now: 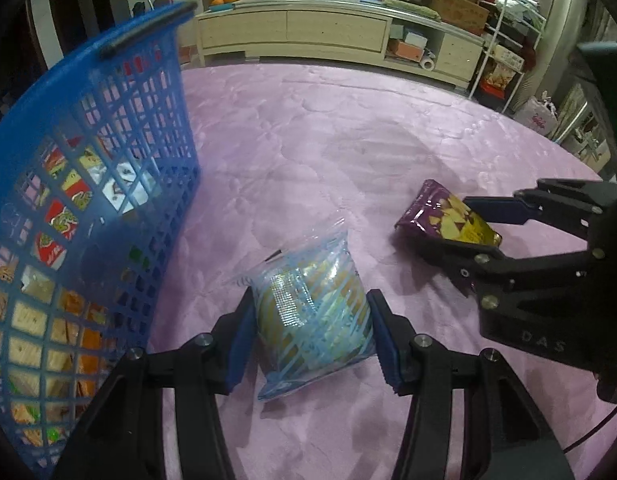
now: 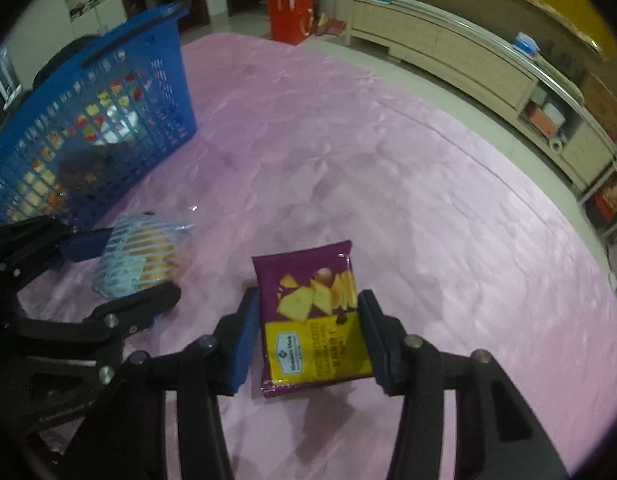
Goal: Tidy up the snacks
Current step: 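Lift the bread bag with the left tool while the right tool grasps the purple chip packet, then carry both snacks over the basket and open both tools to drop them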
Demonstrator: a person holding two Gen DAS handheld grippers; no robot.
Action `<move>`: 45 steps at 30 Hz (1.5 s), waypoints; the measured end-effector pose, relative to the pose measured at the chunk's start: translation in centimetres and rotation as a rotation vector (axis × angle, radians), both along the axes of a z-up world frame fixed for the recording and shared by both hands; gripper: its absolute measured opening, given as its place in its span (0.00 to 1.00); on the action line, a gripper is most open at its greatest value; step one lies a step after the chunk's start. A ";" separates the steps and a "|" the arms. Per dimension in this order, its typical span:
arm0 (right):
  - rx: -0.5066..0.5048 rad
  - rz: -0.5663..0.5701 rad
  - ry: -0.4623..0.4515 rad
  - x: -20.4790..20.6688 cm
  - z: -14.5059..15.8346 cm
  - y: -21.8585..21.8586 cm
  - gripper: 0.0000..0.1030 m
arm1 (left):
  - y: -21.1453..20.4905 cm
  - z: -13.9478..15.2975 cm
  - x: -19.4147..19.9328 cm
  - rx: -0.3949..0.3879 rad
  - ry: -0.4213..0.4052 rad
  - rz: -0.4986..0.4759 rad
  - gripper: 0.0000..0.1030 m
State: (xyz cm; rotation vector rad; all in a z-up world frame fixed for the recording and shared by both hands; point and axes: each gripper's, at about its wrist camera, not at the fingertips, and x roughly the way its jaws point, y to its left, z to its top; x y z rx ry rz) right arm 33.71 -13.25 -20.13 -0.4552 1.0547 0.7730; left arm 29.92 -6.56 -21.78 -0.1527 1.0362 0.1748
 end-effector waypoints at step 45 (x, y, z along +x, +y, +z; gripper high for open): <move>0.156 -0.085 -0.137 -10.7 16.2 14.5 0.52 | 17.9 16.3 -10.8 -0.015 -0.195 -0.115 0.50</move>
